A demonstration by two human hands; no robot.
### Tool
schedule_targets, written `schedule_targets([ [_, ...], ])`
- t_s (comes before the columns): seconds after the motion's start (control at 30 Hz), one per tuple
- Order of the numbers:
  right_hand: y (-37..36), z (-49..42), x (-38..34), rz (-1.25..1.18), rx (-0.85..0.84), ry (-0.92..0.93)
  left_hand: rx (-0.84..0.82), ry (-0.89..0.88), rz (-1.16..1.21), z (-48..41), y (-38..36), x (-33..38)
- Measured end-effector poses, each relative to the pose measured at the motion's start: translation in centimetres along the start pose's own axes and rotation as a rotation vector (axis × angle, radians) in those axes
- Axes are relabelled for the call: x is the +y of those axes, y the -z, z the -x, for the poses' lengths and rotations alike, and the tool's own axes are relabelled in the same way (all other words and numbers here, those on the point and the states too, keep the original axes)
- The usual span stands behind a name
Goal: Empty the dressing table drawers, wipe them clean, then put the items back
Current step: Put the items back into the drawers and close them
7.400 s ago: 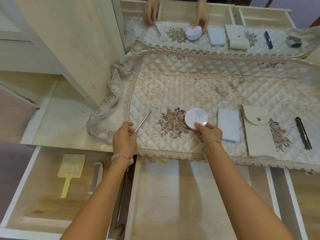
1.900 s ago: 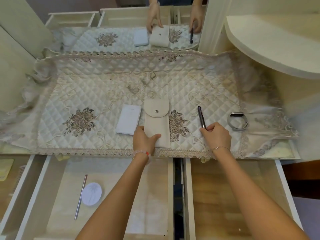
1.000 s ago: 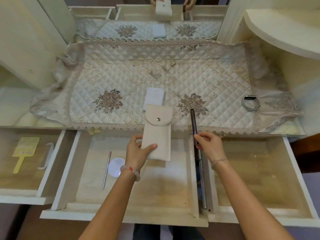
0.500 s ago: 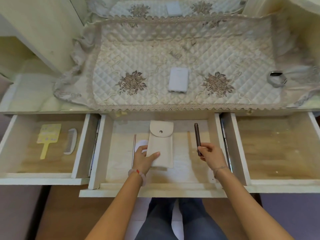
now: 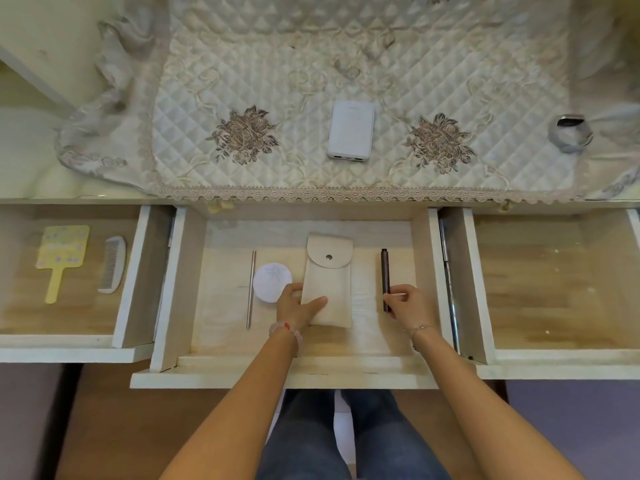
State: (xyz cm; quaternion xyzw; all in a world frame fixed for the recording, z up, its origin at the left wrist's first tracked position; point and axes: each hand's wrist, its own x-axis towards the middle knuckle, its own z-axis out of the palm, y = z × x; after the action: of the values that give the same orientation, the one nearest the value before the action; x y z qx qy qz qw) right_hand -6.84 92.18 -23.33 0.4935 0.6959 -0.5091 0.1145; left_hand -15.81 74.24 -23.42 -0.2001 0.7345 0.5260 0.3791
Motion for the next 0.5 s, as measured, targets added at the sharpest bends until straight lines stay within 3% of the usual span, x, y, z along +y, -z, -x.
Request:
schedule_targets([
  [0.5, -2.0, -1.6, 0.7, 0.231, 0.005, -0.012, 0.104, 0.031, -0.095, -1.9, -1.4, -2.2],
])
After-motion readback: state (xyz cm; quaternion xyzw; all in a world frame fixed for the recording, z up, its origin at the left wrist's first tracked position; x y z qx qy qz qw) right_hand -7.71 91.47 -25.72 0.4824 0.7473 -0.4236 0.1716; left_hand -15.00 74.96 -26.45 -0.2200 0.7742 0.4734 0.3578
